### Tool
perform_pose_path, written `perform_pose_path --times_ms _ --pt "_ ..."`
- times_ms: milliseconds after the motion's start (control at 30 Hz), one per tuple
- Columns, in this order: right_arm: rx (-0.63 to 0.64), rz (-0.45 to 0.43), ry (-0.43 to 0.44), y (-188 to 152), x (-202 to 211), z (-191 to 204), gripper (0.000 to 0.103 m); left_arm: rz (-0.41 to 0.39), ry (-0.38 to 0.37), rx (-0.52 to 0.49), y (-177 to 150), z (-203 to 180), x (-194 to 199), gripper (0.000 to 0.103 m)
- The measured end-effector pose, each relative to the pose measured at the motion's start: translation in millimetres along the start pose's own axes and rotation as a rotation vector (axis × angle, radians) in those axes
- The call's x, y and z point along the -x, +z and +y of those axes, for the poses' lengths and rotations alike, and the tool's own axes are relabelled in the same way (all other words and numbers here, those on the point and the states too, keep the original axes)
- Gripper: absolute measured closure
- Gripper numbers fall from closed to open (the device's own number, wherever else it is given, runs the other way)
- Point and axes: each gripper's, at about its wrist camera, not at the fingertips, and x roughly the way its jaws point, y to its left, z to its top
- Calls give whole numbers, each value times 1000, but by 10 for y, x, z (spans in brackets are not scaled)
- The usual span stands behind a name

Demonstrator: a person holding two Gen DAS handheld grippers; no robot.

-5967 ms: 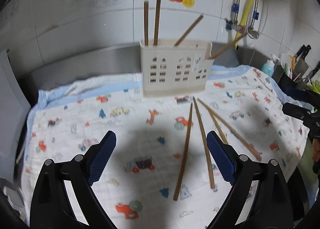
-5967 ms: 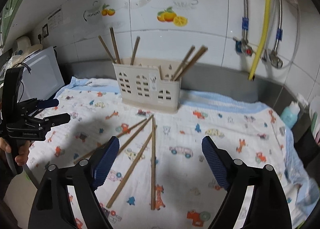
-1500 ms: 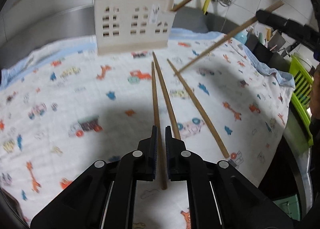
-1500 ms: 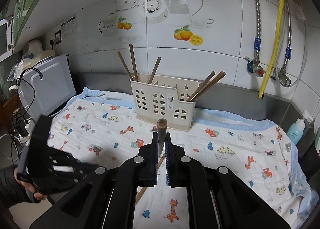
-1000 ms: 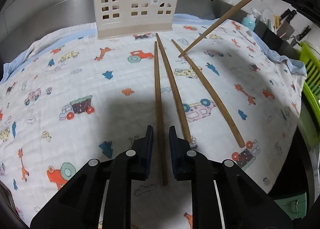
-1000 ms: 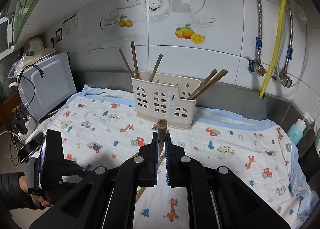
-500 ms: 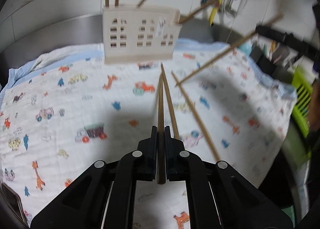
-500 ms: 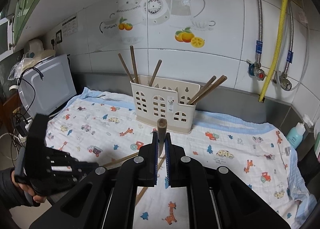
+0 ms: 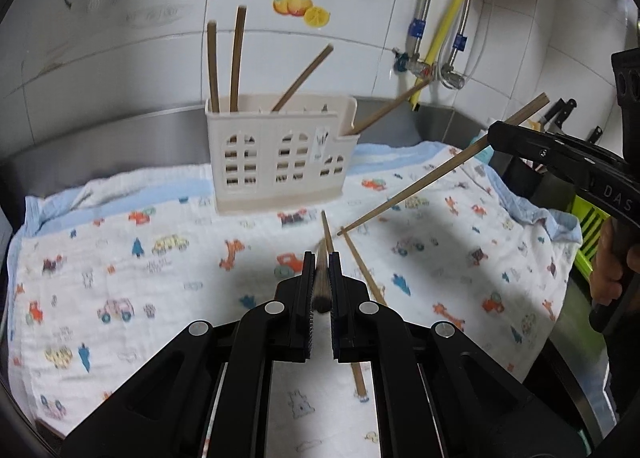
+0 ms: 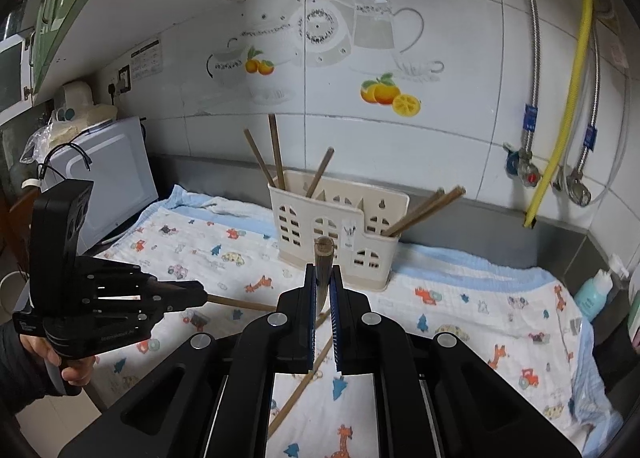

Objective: Organize utensils
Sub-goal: 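Raise both held chopsticks upright over the beige holder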

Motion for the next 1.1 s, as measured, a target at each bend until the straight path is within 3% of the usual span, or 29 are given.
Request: perform_pose_path --times_ms 533,867,1100 --pt "60 -47 -44 813 143 -222 97 -73 47 -97 818 -66 173 98" --pt "93 -39 -98 1092 7 -333 97 -240 120 -154 1578 -188 490 98" --pt "60 -18 -103 1107 -199 -489 97 -328 188 -172 1977 -185 450 98"
